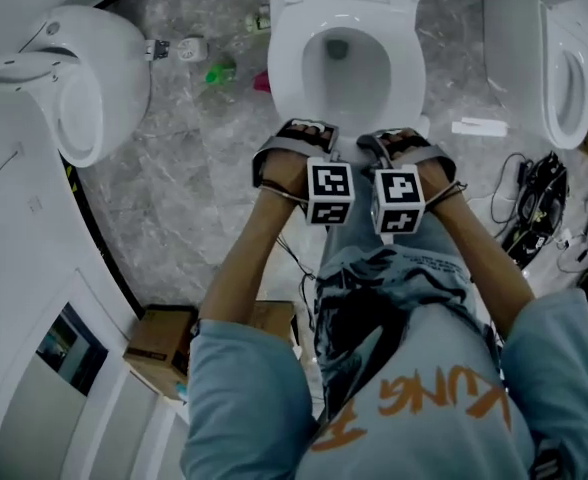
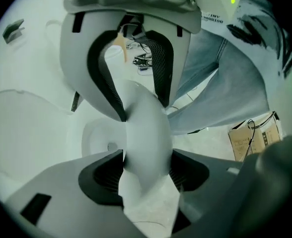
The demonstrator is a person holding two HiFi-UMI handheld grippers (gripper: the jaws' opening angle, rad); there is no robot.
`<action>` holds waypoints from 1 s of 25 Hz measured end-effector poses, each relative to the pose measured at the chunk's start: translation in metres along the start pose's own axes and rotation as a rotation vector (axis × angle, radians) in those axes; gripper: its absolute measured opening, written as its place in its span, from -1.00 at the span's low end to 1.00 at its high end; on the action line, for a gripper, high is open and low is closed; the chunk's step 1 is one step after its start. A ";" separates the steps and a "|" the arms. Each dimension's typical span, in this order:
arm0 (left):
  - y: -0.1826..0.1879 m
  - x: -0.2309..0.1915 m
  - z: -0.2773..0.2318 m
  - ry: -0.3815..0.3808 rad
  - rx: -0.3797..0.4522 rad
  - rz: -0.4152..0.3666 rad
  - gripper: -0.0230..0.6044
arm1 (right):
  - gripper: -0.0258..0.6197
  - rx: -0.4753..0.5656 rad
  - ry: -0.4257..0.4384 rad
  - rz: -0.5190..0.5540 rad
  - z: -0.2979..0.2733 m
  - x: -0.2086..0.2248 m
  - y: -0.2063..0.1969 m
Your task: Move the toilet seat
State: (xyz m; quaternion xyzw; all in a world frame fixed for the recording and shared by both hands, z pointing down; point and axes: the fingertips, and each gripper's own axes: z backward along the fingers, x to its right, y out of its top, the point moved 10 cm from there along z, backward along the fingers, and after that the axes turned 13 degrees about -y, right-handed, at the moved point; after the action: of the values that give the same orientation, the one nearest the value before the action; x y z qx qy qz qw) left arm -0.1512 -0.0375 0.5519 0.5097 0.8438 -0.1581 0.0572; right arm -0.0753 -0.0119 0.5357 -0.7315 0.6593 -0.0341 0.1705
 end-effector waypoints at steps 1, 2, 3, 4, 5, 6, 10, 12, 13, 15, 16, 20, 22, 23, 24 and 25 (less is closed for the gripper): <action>0.001 -0.002 0.010 0.007 0.011 0.002 -0.08 | -0.12 0.010 -0.041 -0.012 0.007 0.003 -0.001; 0.001 -0.004 0.020 0.014 0.021 0.006 -0.10 | -0.20 0.016 -0.084 -0.016 0.013 0.006 -0.001; 0.001 -0.007 0.030 0.023 0.028 0.010 -0.11 | -0.23 0.018 -0.122 -0.019 0.018 0.010 0.000; 0.001 -0.009 0.040 0.032 0.033 0.014 -0.13 | -0.25 0.017 -0.150 -0.024 0.024 0.015 0.001; 0.002 -0.011 0.048 0.041 0.036 0.018 -0.15 | -0.28 0.017 -0.172 -0.030 0.031 0.019 0.002; 0.002 -0.012 0.056 0.051 0.040 0.023 -0.17 | -0.30 0.019 -0.194 -0.034 0.038 0.023 0.003; 0.004 -0.022 0.088 0.120 0.064 0.050 -0.27 | -0.42 0.027 -0.305 -0.033 0.064 0.040 0.004; 0.004 -0.027 0.103 0.161 0.073 0.062 -0.30 | -0.46 0.028 -0.359 -0.037 0.075 0.050 0.005; 0.004 -0.030 0.110 0.183 0.076 0.066 -0.31 | -0.48 0.029 -0.385 -0.040 0.080 0.054 0.006; 0.003 -0.036 0.125 0.233 0.086 0.076 -0.35 | -0.53 0.030 -0.443 -0.043 0.090 0.066 0.006; 0.003 -0.040 0.133 0.257 0.095 0.085 -0.38 | -0.54 0.030 -0.470 -0.045 0.096 0.072 0.007; 0.004 -0.055 0.160 0.339 0.119 0.105 -0.46 | -0.58 0.023 -0.549 -0.054 0.113 0.096 0.005; 0.004 -0.064 0.172 0.388 0.123 0.110 -0.52 | -0.59 0.017 -0.587 -0.057 0.119 0.111 0.004; 0.004 -0.069 0.179 0.413 0.127 0.114 -0.53 | -0.60 0.014 -0.608 -0.062 0.122 0.118 0.004; 0.004 -0.074 0.185 0.438 0.131 0.120 -0.54 | -0.61 0.010 -0.629 -0.069 0.125 0.125 0.004; 0.003 -0.079 0.191 0.465 0.134 0.125 -0.55 | -0.62 0.006 -0.651 -0.077 0.128 0.133 0.004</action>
State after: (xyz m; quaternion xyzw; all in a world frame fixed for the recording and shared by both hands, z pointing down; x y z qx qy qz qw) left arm -0.1235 -0.1644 0.3917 0.5863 0.7887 -0.0883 -0.1626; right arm -0.0267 -0.1155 0.3910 -0.7277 0.5421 0.1932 0.3731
